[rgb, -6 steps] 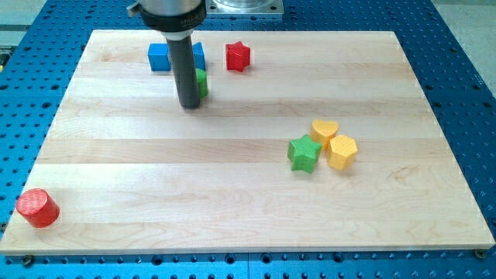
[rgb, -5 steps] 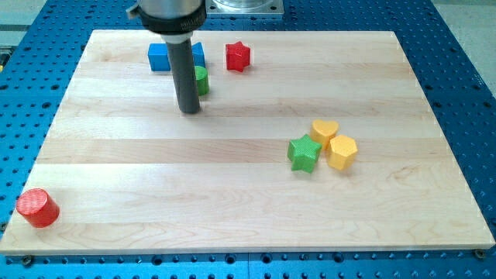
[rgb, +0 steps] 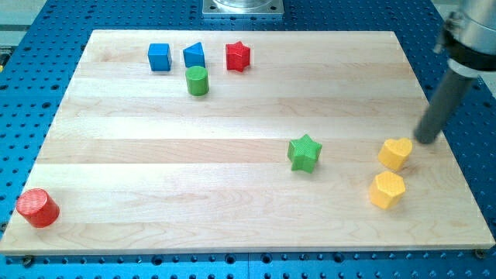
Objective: Place the green star below the green circle
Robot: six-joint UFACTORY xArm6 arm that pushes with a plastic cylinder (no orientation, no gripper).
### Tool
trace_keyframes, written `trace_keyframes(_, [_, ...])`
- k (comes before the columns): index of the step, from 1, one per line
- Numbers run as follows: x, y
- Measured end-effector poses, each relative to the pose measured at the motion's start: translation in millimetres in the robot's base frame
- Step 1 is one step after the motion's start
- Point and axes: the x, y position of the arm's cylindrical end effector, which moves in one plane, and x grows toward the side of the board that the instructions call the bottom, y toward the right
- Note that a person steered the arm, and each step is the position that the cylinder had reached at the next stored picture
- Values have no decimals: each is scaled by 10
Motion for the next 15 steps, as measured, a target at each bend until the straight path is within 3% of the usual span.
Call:
trace_keyframes(1, [297,-101])
trace_keyframes(3, [-1,-1234])
trace_keyframes(4, [4,-665])
trace_keyframes(5, [281,-776])
trace_keyframes(7, [224,-2194])
trace_keyframes(8, [410,-2036])
trace_keyframes(9, [553,-2358])
trace_keyframes(11, [-122,-2979])
trace_keyframes(13, [298,-3381])
trace_keyframes(15, [261,-4037])
